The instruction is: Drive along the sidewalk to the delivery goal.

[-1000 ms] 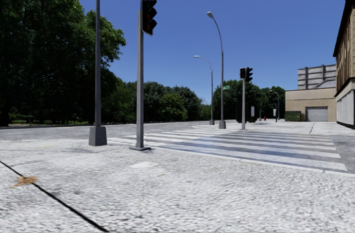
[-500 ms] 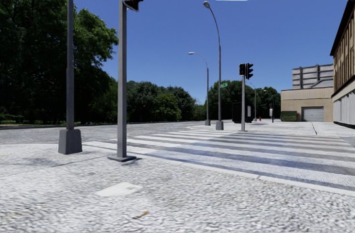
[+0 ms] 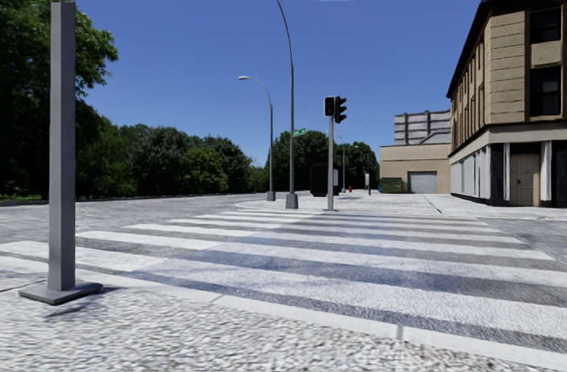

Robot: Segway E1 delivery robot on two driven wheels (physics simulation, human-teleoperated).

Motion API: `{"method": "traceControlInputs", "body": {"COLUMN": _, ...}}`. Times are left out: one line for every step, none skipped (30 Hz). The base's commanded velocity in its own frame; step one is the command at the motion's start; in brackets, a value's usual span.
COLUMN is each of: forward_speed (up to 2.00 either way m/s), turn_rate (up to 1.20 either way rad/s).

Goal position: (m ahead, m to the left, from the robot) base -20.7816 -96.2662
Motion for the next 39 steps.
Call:
{"method": "traceControlInputs", "body": {"forward_speed": 2.00, "turn_rate": -0.57}}
{"method": "traceControlInputs", "body": {"forward_speed": 2.00, "turn_rate": -0.57}}
{"method": "traceControlInputs", "body": {"forward_speed": 2.00, "turn_rate": -0.57}}
{"method": "traceControlInputs", "body": {"forward_speed": 2.00, "turn_rate": -0.57}}
{"method": "traceControlInputs", "body": {"forward_speed": 1.99, "turn_rate": -0.57}}
{"method": "traceControlInputs", "body": {"forward_speed": 1.99, "turn_rate": -0.57}}
{"method": "traceControlInputs", "body": {"forward_speed": 1.98, "turn_rate": -0.57}}
{"method": "traceControlInputs", "body": {"forward_speed": 1.97, "turn_rate": -0.57}}
{"method": "traceControlInputs", "body": {"forward_speed": 1.93, "turn_rate": -0.57}}
{"method": "traceControlInputs", "body": {"forward_speed": 1.84, "turn_rate": -0.57}}
{"method": "traceControlInputs", "body": {"forward_speed": 1.84, "turn_rate": -0.57}}
{"method": "traceControlInputs", "body": {"forward_speed": 1.76, "turn_rate": -0.57}}
{"method": "traceControlInputs", "body": {"forward_speed": 1.68, "turn_rate": -0.57}}
{"method": "traceControlInputs", "body": {"forward_speed": 1.64, "turn_rate": -0.57}}
{"method": "traceControlInputs", "body": {"forward_speed": 1.63, "turn_rate": -0.56}}
{"method": "traceControlInputs", "body": {"forward_speed": 1.63, "turn_rate": -0.56}}
{"method": "traceControlInputs", "body": {"forward_speed": 1.62, "turn_rate": -0.55}}
{"method": "traceControlInputs", "body": {"forward_speed": 1.62, "turn_rate": -0.51}}
{"method": "traceControlInputs", "body": {"forward_speed": 1.61, "turn_rate": -0.49}}
{"method": "traceControlInputs", "body": {"forward_speed": 1.60, "turn_rate": -0.48}}
{"method": "traceControlInputs", "body": {"forward_speed": 1.60, "turn_rate": -0.48}}
{"method": "traceControlInputs", "body": {"forward_speed": 1.60, "turn_rate": -0.46}}
{"method": "traceControlInputs", "body": {"forward_speed": 1.60, "turn_rate": -0.43}}
{"method": "traceControlInputs", "body": {"forward_speed": 1.60, "turn_rate": -0.41}}
{"method": "traceControlInputs", "body": {"forward_speed": 1.60, "turn_rate": -0.40}}
{"method": "traceControlInputs", "body": {"forward_speed": 1.60, "turn_rate": -0.40}}
{"method": "traceControlInputs", "body": {"forward_speed": 1.60, "turn_rate": -0.40}}
{"method": "traceControlInputs", "body": {"forward_speed": 1.60, "turn_rate": -0.39}}
{"method": "traceControlInputs", "body": {"forward_speed": 1.60, "turn_rate": -0.37}}
{"method": "traceControlInputs", "body": {"forward_speed": 1.60, "turn_rate": -0.37}}
{"method": "traceControlInputs", "body": {"forward_speed": 1.60, "turn_rate": -0.34}}
{"method": "traceControlInputs", "body": {"forward_speed": 1.60, "turn_rate": -0.31}}
{"method": "traceControlInputs", "body": {"forward_speed": 1.60, "turn_rate": -0.27}}
{"method": "traceControlInputs", "body": {"forward_speed": 1.60, "turn_rate": -0.23}}
{"method": "traceControlInputs", "body": {"forward_speed": 1.60, "turn_rate": -0.23}}
{"method": "traceControlInputs", "body": {"forward_speed": 1.60, "turn_rate": -0.19}}
{"method": "traceControlInputs", "body": {"forward_speed": 1.60, "turn_rate": -0.17}}
{"method": "traceControlInputs", "body": {"forward_speed": 1.60, "turn_rate": -0.16}}
{"method": "traceControlInputs", "body": {"forward_speed": 1.60, "turn_rate": -0.16}}
